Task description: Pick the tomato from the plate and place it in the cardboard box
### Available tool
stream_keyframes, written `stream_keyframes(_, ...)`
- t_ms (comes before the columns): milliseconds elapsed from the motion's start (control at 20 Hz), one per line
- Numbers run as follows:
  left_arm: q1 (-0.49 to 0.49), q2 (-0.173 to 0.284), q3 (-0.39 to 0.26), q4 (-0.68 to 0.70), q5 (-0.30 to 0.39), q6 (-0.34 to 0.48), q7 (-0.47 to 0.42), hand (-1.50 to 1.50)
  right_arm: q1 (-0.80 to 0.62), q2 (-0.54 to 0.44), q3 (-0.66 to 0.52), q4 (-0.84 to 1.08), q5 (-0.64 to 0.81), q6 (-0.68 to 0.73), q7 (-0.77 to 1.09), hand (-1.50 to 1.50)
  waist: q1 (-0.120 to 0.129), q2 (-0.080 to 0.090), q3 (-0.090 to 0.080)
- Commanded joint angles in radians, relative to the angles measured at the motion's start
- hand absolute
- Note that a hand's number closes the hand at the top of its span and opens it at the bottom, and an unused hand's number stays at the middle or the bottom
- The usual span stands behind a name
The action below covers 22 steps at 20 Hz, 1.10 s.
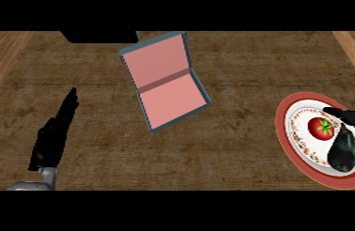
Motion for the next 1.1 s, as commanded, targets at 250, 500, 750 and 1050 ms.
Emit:
stream_keyframes(250, 0.032, -0.015, 0.003, 0.021, 0.004, -0.014, -0.033, 0.00, 0.062, -0.316, 0.135, 0.023, 0.248, 0.172, 0.035, -1.50, -0.007, -0.005, -0.003)
stream_keyframes(500, 0.039, 0.012, 0.011, -0.012, 0.006, -0.034, -0.009, 0.00, 0.034, -0.438, 0.280, -0.040, 0.363, 0.331, 0.183, -1.50, 0.010, -0.006, -0.004)
stream_keyframes(750, 0.037, -0.007, 0.024, -0.005, -0.012, -0.026, -0.032, 0.00, 0.019, -0.412, 0.331, -0.085, 0.398, 0.431, 0.261, -1.50, -0.002, -0.005, -0.001)
stream_keyframes(1050, 0.055, -0.047, 0.012, -0.046, -0.051, -0.018, 0.025, 0.00, 0.058, -0.349, 0.308, -0.228, 0.439, 0.445, 0.453, -1.50, -0.008, -0.007, -0.001)
